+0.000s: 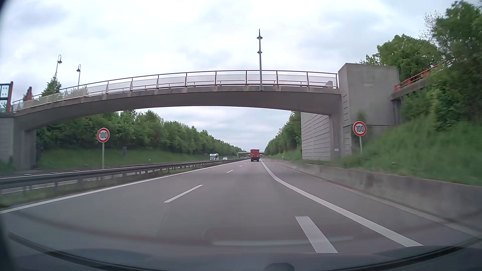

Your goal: Follow the waypoints while adhering to traffic rules and regulations

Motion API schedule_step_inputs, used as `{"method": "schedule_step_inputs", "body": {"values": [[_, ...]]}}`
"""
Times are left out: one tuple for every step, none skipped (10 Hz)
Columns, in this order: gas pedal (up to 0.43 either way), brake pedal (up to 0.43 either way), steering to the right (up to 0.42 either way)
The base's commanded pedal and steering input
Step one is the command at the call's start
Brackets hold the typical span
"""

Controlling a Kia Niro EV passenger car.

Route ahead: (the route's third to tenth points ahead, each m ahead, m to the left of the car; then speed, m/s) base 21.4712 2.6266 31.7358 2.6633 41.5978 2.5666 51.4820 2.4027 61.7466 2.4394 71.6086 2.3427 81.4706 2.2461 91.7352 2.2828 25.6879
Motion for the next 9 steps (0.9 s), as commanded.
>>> {"method": "schedule_step_inputs", "body": {"values": [[0.28, 0.0, 0.0], [0.28, 0.0, 0.0], [0.28, 0.0, 0.0], [0.28, 0.0, 0.0], [0.28, 0.0, 0.0], [0.28, 0.0, 0.0], [0.28, 0.0, 0.0], [0.28, 0.0, 0.0], [0.268, 0.0, 0.0]]}}
